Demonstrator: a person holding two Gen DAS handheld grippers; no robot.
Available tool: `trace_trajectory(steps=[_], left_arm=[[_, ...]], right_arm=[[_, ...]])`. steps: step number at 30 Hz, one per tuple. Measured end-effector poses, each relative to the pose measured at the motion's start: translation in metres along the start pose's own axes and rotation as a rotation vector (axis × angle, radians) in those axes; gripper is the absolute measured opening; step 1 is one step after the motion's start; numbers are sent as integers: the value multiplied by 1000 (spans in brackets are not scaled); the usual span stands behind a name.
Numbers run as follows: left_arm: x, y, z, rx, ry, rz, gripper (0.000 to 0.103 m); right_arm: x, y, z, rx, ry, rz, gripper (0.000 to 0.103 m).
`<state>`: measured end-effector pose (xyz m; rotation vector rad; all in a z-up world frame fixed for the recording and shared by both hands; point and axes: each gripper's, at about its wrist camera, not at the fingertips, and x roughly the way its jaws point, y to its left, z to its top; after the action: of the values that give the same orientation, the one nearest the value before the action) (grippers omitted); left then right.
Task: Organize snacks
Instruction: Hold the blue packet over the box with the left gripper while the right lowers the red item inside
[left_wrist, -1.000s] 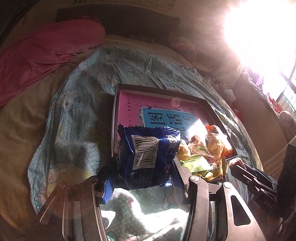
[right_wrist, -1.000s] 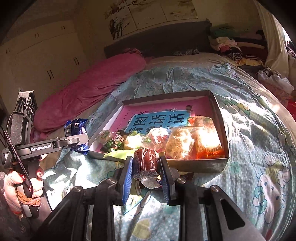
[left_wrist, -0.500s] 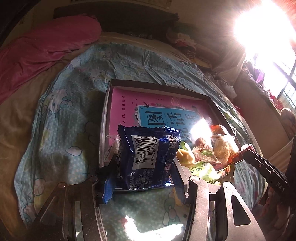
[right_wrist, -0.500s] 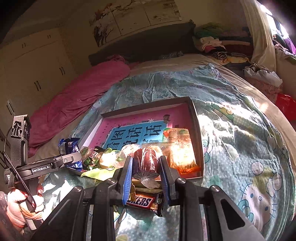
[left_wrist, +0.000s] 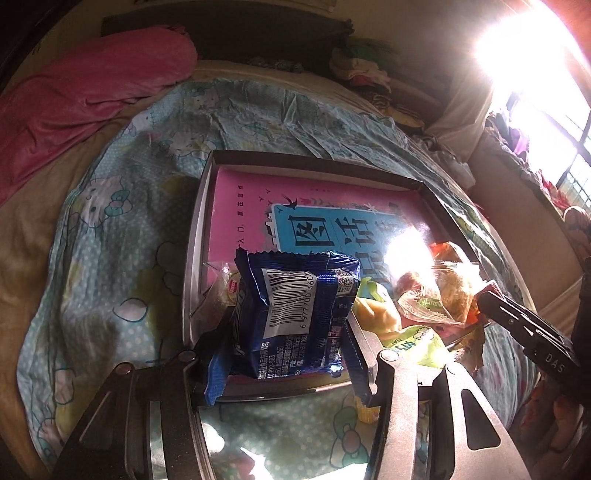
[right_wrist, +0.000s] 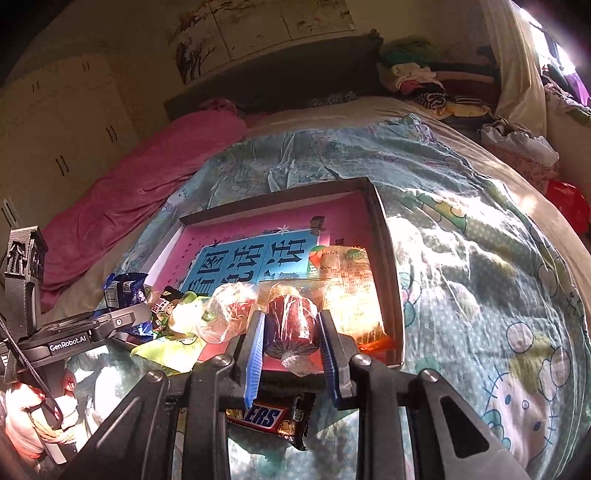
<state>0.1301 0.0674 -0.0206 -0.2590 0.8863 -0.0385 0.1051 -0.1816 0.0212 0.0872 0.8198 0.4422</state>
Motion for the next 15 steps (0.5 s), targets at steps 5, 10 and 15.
trace_trajectory(steps=[5,10,15], left_arm=[[1,-2,0,10,-2,6,54],[3,-2,1,10,0,5,55],[3,-4,1,22,-3,17,55]], right_arm=[[8,4,1,-20,6,-11,29],[13,7,1,-32,11,-12,29],[17,10,0,-41,18,-14,29]])
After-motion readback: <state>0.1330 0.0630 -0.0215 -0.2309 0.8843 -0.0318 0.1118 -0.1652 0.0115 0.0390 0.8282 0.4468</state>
